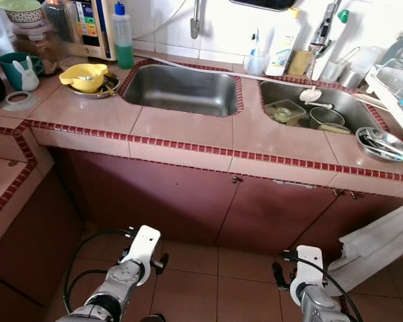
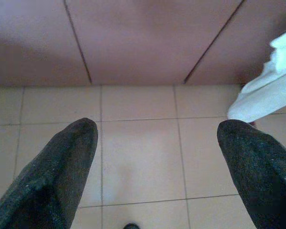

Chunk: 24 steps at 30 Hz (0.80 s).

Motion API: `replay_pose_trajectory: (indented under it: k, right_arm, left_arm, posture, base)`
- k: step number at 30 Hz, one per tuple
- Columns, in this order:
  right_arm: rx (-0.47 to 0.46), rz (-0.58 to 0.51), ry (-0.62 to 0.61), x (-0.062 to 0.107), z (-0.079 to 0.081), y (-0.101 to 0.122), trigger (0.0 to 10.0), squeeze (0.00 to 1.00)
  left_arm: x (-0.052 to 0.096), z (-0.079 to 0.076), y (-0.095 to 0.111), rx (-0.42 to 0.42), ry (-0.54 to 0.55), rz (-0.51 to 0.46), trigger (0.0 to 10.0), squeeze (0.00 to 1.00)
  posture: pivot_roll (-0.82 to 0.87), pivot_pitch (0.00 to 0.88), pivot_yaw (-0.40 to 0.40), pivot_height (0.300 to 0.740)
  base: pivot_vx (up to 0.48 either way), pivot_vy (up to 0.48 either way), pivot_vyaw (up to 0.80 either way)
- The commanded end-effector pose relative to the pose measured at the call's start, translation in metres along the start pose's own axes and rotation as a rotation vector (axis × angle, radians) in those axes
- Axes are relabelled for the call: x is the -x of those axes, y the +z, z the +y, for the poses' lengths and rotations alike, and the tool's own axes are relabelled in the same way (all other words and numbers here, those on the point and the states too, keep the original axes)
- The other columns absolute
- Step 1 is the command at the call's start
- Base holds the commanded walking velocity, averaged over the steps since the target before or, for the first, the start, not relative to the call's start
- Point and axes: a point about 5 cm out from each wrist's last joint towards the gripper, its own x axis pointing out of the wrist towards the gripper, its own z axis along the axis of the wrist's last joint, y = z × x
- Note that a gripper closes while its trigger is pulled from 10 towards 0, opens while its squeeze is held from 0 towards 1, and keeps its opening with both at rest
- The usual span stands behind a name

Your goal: Kitchen organization

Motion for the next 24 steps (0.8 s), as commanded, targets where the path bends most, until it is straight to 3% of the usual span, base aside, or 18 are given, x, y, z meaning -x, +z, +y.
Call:
replay_pose_trajectory:
  k: [1,18,24]
  right_arm:
    - [-0.018,-0.029,-0.028,-0.002,-0.006,0.012,10.0,0.0]
    - [-0.099,-0.056,-0.038,-0.004,0.009,0.016,10.0,0.0]
    - [-0.123,-0.044,-0.051,-0.003,0.008,0.011,10.0,0.0]
  left_arm:
    - [-0.001,0.001,0.009,-0.01,-0.002,-0.026,10.0,0.0]
    - [-0.005,0.003,0.034,-0.111,-0.045,-0.08,10.0,0.0]
    - [-0.005,0.0,0.038,-0.142,-0.067,-0.085,10.0,0.0]
  posture:
    - [0.18,0.0,-0.093,0.74]
    - [0.19,0.0,-0.009,0.74]
    - [0.2,0.0,0.002,0.74]
  base:
    - [0.0,0.0,0.0]
    - [0.0,0.0,0.0]
    - [0.0,0.0,0.0]
